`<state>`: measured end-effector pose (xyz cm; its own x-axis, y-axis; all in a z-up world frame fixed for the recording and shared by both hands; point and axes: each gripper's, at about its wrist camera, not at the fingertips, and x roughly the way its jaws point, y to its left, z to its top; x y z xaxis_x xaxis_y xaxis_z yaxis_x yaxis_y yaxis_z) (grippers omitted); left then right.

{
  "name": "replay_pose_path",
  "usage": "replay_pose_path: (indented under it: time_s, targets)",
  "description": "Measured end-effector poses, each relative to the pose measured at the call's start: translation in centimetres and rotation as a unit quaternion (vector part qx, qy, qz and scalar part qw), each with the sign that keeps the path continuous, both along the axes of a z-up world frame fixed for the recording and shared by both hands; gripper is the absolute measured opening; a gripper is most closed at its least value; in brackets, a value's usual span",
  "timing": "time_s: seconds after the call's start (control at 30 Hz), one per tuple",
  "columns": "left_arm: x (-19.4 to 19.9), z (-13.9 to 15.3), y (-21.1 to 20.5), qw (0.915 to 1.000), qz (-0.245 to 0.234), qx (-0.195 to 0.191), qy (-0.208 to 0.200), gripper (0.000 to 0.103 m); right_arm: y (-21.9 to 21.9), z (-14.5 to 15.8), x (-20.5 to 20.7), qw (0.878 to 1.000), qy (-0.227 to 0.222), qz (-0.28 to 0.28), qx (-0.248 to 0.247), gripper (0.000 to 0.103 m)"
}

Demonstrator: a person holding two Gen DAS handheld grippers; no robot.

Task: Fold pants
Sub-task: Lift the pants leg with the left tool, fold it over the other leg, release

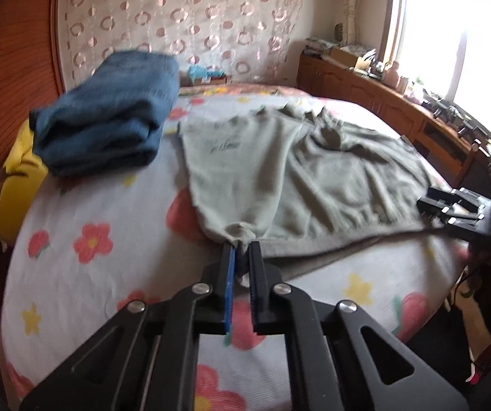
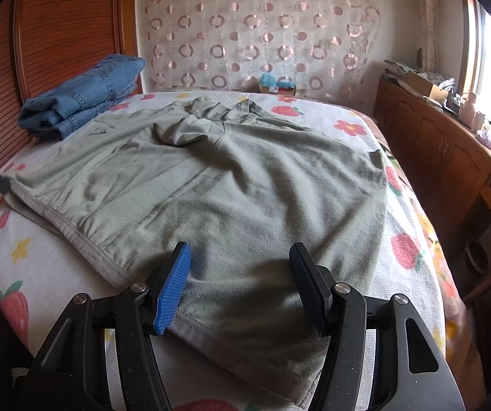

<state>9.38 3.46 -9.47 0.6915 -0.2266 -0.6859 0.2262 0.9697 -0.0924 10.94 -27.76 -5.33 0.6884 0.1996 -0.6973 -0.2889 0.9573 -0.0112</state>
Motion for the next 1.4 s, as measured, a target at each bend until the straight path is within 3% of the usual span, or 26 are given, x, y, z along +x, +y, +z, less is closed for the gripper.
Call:
replay_pose_path:
  time_s: [0.27, 0.57, 0.93, 1.07, 1.17, 1.33, 1.4]
  targets:
    - [1.4, 4.1, -3.3, 0.9985, -0.044, -0.005, -0.032, 0.001, 0.0, 0.0, -0.1, 1.0, -0.002, 0.0, -0.001, 0.061]
    - [3.3, 6.8, -8.6, 0.994, -0.098, -0.002, -0.048, 0.0, -0.7, 0.9, -0.8, 1.0, -0.004, 0.004, -0.001, 0.061]
    - [5.0, 9.0, -15.9, 0.9825, -0.179, -0.016, -0.047, 0.0, -3.3, 3.0, -1.4, 0.999, -0.025, -0.019, -0.002, 0.061]
    - [5.1, 8.9, -16.8, 0.982, -0.184, -0.018, -0.038, 0.001, -3.9, 3.5, -1.7, 0.999, -0.029, -0.027, -0.003, 0.061]
    - [4.8, 8.7, -16.7, 0.9826, -0.18, -0.01, -0.045, 0.01, -3.9, 3.5, -1.8, 0.999, -0.031, -0.033, -0.005, 0.061]
    - [4.4, 8.0, -15.0, 0.9856, -0.159, 0.003, -0.056, 0.043, -3.6, 3.3, -1.8, 0.999, -0.027, -0.034, -0.004, 0.061]
    - [4.5, 7.5, -14.0, 0.9874, -0.15, 0.005, -0.051, 0.047, -3.1, 3.3, -1.9, 0.999, -0.026, -0.031, -0.005, 0.061]
